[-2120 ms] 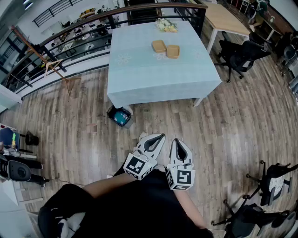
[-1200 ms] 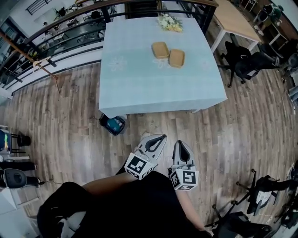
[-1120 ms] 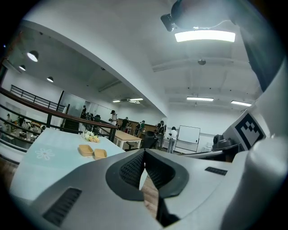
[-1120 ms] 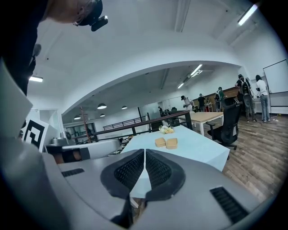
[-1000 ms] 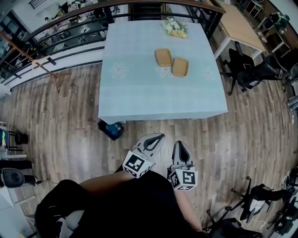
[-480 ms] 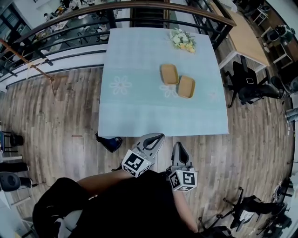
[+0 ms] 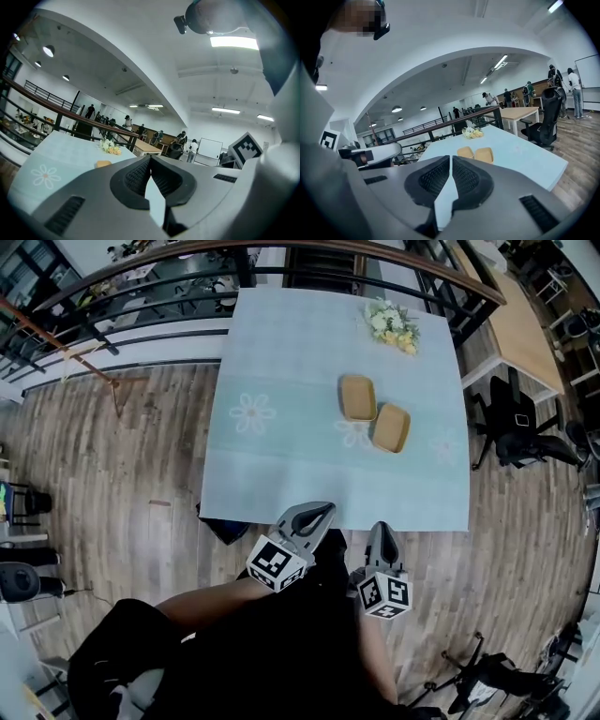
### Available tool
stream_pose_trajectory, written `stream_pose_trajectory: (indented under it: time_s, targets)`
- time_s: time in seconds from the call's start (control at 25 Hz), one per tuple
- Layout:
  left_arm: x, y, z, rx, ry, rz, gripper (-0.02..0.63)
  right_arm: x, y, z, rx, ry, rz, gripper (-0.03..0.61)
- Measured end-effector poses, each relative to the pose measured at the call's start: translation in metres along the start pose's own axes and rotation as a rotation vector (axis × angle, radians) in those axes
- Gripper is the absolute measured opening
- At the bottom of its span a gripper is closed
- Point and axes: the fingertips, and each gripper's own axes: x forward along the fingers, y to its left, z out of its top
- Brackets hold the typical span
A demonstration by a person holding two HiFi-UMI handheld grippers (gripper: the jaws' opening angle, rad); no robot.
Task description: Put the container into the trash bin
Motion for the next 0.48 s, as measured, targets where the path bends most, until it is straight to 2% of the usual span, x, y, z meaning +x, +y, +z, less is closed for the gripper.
stream_pose_trajectory:
  time_s: [0.24,0.48]
  targets:
    - [0.042,0.015,0.013,0.055,0.025,0.066,0.015,0.053,-0.049,0.017,0.019,0.046,0.023,0.037]
    - [0.095,0.024,0.02,0.057,0.028,0.049,0.015,0.105,-0.092,0.014,0.046,0.113,0.032,0.037]
